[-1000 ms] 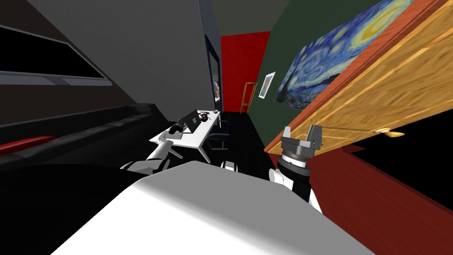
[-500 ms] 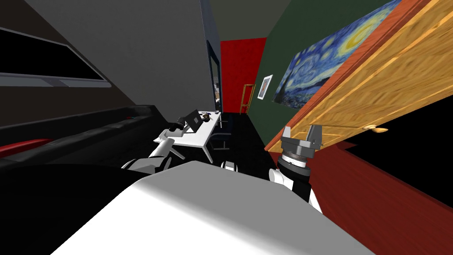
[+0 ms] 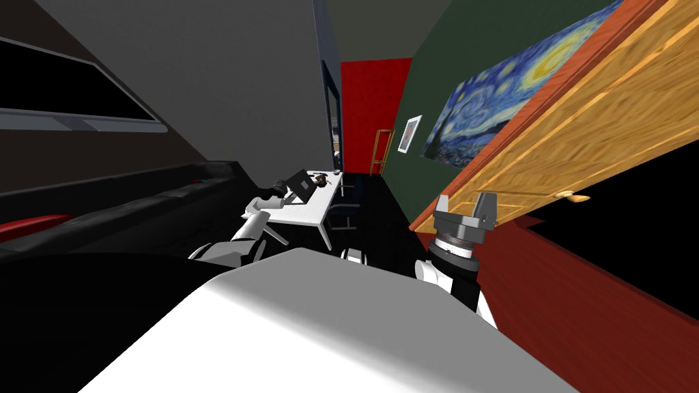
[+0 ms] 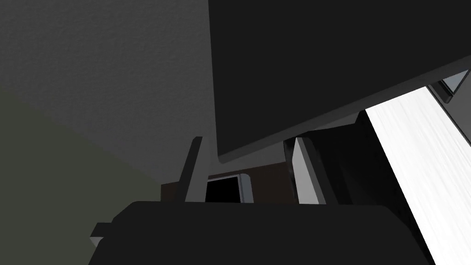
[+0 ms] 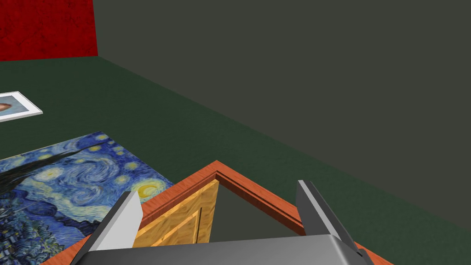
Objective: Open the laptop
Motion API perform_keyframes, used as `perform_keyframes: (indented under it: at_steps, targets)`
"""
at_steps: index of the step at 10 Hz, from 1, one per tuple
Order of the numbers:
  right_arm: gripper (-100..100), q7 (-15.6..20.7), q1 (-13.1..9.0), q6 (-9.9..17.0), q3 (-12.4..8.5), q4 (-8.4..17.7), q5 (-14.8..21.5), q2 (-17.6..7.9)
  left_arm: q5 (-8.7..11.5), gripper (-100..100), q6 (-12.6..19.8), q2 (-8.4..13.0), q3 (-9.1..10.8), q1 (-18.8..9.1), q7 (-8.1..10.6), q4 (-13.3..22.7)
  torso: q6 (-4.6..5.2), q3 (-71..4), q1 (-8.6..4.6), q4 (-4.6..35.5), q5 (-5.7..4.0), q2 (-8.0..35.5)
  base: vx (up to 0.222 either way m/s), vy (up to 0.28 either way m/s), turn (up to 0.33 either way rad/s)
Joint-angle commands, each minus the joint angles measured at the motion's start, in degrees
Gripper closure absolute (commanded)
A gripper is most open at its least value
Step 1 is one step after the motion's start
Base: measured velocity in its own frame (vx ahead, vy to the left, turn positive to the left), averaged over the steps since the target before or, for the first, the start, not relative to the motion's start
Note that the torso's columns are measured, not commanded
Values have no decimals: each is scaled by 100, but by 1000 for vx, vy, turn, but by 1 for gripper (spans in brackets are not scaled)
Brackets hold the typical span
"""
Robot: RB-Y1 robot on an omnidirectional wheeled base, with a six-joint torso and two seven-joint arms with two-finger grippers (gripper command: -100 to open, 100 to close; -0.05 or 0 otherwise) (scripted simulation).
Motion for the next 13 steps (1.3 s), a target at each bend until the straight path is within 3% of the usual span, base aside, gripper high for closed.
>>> perform_keyframes:
  at_steps: [1,6,7,8,13]
  targets:
    - [0,0,0,0,0,0,0,0,243,100,114,-189,25,-98,226,114,11,0,5,2,-3,3,-41,134,-22]
    - [0,0,-1,0,-1,0,0,-2,810,100,380,-630,84,-328,754,379,7,-5,45,-2,12,-5,-62,178,-28]
    - [0,0,-1,0,-1,0,0,-1,769,100,307,-510,37,-409,676,485,9,-7,27,-1,5,-8,-32,82,-5]
    - [0,0,0,0,0,0,0,0,940,100,267,-720,61,-416,833,560,8,-9,-22,1,-12,-11,-13,123,-2]
    - [0,0,0,0,-1,0,0,-1,1331,100,143,-1251,116,-422,1168,719,9,2,0,13,-16,6,-33,144,-23]
